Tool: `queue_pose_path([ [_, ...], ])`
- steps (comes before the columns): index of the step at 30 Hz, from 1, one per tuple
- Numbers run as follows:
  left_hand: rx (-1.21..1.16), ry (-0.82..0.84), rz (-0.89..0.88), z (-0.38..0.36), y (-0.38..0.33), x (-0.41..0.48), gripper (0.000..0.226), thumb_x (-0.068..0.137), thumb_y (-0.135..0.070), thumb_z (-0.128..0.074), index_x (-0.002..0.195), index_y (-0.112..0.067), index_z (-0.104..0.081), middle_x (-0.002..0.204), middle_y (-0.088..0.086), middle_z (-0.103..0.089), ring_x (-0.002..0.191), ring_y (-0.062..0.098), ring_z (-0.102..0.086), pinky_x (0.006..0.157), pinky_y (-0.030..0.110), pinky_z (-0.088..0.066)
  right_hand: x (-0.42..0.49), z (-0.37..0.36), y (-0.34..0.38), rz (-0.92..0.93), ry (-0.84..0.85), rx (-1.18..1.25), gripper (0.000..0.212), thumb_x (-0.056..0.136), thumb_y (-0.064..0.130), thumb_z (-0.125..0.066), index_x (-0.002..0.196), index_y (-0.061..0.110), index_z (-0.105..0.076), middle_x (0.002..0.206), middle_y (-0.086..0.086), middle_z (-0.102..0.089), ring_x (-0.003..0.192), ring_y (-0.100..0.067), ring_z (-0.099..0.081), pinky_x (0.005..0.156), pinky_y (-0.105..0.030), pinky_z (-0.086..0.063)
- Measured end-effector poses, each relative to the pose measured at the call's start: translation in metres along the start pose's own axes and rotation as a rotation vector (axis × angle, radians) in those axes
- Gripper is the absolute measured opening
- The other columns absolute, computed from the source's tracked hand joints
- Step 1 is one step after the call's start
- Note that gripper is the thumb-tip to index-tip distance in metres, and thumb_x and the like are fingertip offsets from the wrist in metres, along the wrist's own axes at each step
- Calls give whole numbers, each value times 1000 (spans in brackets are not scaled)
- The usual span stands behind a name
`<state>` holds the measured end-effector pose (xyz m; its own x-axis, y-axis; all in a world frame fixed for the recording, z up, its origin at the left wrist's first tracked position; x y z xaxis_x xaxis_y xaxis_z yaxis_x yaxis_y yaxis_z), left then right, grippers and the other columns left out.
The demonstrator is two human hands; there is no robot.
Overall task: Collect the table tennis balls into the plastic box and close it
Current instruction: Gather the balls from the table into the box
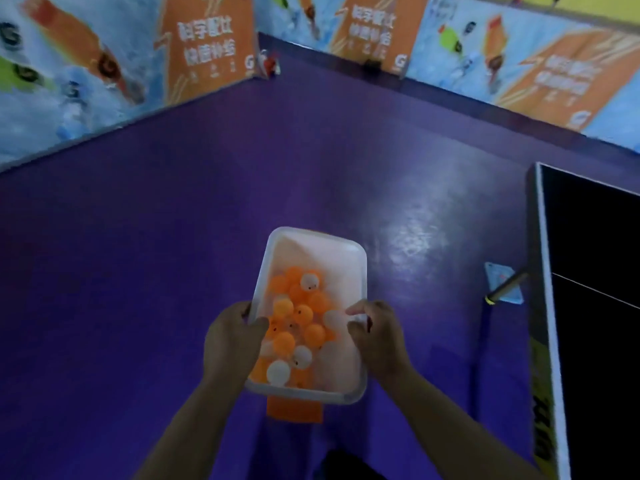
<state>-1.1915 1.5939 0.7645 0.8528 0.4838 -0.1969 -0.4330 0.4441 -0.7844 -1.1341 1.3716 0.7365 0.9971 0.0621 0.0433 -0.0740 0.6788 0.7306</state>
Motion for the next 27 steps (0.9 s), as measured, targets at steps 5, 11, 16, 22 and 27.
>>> queue_pose_path([
  [5, -27, 127, -46, -54, -48, 79, 29, 83, -20, -59, 65, -39, -45, 71, -12, -56, 66, 14, -55, 61, 32, -47, 75, 20, -29, -123, -99, -11, 24, 75, 3, -66, 93, 18, -70, 92, 1, -52, 77, -12, -52, 63, -21, -37],
  [11, 17, 182, -138, -125, -123, 185, 7, 83, -17, -59, 79, -21, -62, 75, 2, -65, 68, 21, -62, 56, 35, -49, 204, 37, -76, -192, -183, 77, 26, 73, 2, -66, 93, 19, -70, 90, -3, -54, 78, -15, -54, 62, -21, -38],
  [16, 87, 187, -220, -183, -197, 275, 10, 83, -17, -59, 73, -16, -61, 69, 8, -63, 57, 17, -54, 48, 28, -41, 317, 67, -106, -216, -186, 95, 25, 76, 3, -64, 94, 20, -70, 88, 2, -50, 71, -3, -49, 61, -8, -35],
  [22, 117, 254, -270, -248, -273, 361, 7, 85, -18, -59, 79, -17, -63, 71, 3, -63, 63, 17, -58, 50, 25, -41, 423, 101, -142, -277, -198, 128, 23, 78, 8, -64, 96, 22, -69, 91, 1, -52, 77, -5, -51, 65, -19, -42],
  [27, 137, 339, -344, -314, -331, 440, 16, 83, -16, -61, 70, -24, -59, 64, -2, -60, 58, 13, -56, 48, 23, -40, 508, 125, -180, -335, -265, 139, 23, 77, 9, -65, 95, 24, -69, 91, 1, -53, 77, -3, -51, 66, -18, -43],
])
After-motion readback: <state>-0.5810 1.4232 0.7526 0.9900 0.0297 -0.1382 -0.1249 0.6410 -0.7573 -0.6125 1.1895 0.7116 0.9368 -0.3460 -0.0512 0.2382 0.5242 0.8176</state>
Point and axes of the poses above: each hand's wrist, its own x-axis towards the middle knuckle, its own z-axis out of the back of the hand, y = z × x, the point moved 4 cm from there along x, towards the middle knuckle
